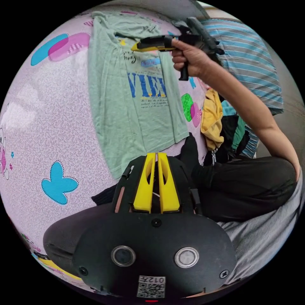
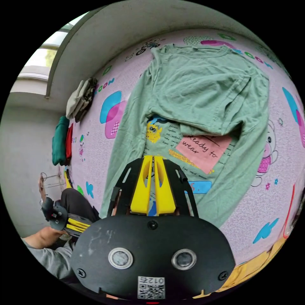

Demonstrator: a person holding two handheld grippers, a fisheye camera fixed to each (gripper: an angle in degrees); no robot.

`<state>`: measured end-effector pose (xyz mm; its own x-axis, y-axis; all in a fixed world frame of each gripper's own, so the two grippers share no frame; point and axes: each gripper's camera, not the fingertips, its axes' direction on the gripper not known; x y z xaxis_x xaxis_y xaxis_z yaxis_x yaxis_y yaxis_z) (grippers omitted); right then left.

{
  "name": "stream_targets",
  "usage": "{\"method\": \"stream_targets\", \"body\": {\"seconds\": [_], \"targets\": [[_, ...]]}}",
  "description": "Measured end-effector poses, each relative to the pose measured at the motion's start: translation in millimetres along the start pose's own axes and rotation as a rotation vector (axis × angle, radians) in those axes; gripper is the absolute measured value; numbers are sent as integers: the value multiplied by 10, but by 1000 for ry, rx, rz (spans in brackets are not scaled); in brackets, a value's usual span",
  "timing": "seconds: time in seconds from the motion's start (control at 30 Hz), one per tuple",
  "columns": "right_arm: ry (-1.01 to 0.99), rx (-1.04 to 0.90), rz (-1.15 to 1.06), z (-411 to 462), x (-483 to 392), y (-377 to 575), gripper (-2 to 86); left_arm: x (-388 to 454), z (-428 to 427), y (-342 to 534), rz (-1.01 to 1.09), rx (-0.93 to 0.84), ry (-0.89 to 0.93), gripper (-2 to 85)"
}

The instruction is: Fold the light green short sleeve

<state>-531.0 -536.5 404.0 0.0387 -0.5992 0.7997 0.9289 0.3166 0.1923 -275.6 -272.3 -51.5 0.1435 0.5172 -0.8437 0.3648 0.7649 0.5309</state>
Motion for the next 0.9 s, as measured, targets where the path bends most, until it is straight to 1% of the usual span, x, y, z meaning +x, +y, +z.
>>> {"method": "stream_targets", "body": {"seconds": [0.07, 0.1, 0.2, 0.27, 0.33, 0.4, 0.53, 0.73, 0.8, 0.9], "targets": [[-24, 8, -22, -123, -15, 40, -7, -33, -116, 41, -15, 27, -30, 8], [-63, 5, -42, -201, -39, 93, -7, -79, -163, 55, -53, 19, -80, 8], [-129, -58, -119, -338, -139, 313, -7, -188, -206, 52, -144, -33, -205, 7], [-118, -109, -174, -395, -192, 482, -7, -230, -210, 37, -173, -55, -234, 7], [-67, -181, -231, -455, -222, 694, -8, -261, -208, 20, -194, -67, -230, 7], [-47, -206, -256, -527, -209, 823, -8, -295, -205, 7, -224, -79, -219, 7], [-66, -196, -225, -727, -87, 1010, -8, -288, -206, 3, -216, -103, -185, 7], [-23, -237, -172, -900, 15, 940, -8, -66, -390, -64, -121, -20, -236, 8], [-29, -240, -156, -982, -19, 885, -8, -25, -525, -161, -93, 72, -226, 8], [-69, -221, -196, -1199, -153, 769, -8, -28, -697, -339, -50, 215, -158, 8]]}}
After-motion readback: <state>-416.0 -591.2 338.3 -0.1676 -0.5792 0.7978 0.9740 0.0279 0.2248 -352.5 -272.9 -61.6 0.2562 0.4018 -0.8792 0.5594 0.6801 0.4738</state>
